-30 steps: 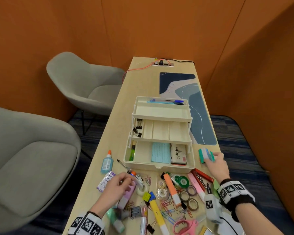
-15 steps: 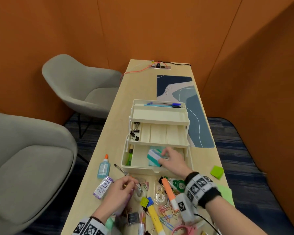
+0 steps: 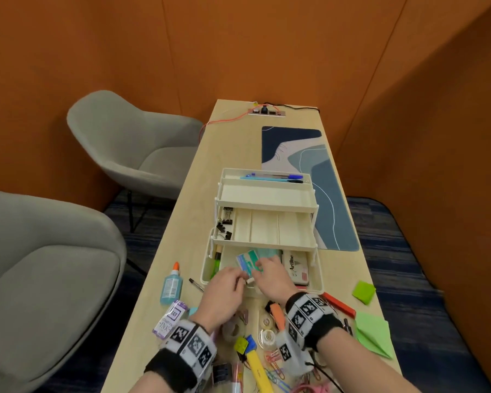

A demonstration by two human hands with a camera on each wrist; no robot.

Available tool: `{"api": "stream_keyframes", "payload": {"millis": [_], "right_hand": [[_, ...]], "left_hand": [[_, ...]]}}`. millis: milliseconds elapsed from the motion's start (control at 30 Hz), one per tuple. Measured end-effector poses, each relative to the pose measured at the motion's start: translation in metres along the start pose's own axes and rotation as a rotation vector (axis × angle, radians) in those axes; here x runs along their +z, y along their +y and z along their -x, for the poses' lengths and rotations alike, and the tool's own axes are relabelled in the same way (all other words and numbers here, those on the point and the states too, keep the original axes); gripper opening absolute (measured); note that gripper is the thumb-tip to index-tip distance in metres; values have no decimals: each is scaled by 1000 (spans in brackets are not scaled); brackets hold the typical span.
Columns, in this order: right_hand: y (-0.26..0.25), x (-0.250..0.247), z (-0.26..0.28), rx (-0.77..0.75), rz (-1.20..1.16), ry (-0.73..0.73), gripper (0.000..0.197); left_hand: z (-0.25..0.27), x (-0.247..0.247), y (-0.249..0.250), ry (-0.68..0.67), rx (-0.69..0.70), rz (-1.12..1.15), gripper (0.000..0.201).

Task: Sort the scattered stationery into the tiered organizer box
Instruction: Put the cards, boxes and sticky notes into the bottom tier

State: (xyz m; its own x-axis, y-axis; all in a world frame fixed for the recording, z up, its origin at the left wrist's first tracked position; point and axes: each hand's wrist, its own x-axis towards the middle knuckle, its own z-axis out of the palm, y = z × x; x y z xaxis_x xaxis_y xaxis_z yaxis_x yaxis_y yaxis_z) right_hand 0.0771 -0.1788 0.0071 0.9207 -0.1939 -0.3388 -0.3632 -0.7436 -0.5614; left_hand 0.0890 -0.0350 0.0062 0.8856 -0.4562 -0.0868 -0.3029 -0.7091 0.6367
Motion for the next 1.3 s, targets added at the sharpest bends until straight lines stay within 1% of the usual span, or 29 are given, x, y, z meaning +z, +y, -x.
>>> {"api": "stream_keyframes", "payload": {"millis": [100,133,200,233,300,333,367,433,467,533,633,667,733,867,967,1033,1133,1200,1267,1300], "right_hand": [[22,-11,32,-128,-75,200,27],[32,-13,43,-145,-88,265,25],[57,-14,63,-126,-103,388,23],[70,-16,72,-90,-110,448,23],[99,-21,87,43,-119,549,26],[115,-24,93,148,-112,576,29],[131,-28,99,282,-102,585,32],[159,-34,107,561,-105,556,34],[171,-37,110,664,-121,530,33],[186,-37,112,769,-157,448,37],[192,-33,111,802,-164,329,50],[191,-32,111,812,-142,308,53],[188,-32,109,827,-100,296,57],[183,-34,104,817,-87,325,54],[180,-36,100,800,-41,351,54],[179,-36,98,807,-37,361,61],[182,-37,96,832,-77,373,77],[186,-40,95,861,-127,367,86],[191,-44,94,891,-165,342,90],[193,-46,94,897,-174,326,91]], "left_hand": [[-24,9,11,-77,-1,-223,34],[-30,12,17,-133,9,-333,36],[-38,18,28,-311,29,-497,41],[-40,21,32,-413,14,-520,45],[-46,27,33,-582,-54,-509,57],[-47,29,32,-631,-76,-503,63],[-49,30,30,-650,-83,-495,67],[-53,29,25,-620,-72,-473,72],[-55,28,22,-598,-62,-465,74],[-60,27,14,-584,-44,-465,75],[-63,26,1,-571,7,-474,86],[-61,26,0,-545,8,-474,83],[-57,24,-1,-494,-32,-459,73],[-55,21,-1,-499,-71,-455,71],[-57,23,-6,-416,-137,-399,69],[-57,24,-8,-372,-190,-377,69],[-57,27,-8,-359,-294,-359,70],[-63,32,-12,-332,-392,-312,72],[-70,36,-13,-337,-450,-269,71],[-72,36,-11,-353,-466,-266,66]]}}
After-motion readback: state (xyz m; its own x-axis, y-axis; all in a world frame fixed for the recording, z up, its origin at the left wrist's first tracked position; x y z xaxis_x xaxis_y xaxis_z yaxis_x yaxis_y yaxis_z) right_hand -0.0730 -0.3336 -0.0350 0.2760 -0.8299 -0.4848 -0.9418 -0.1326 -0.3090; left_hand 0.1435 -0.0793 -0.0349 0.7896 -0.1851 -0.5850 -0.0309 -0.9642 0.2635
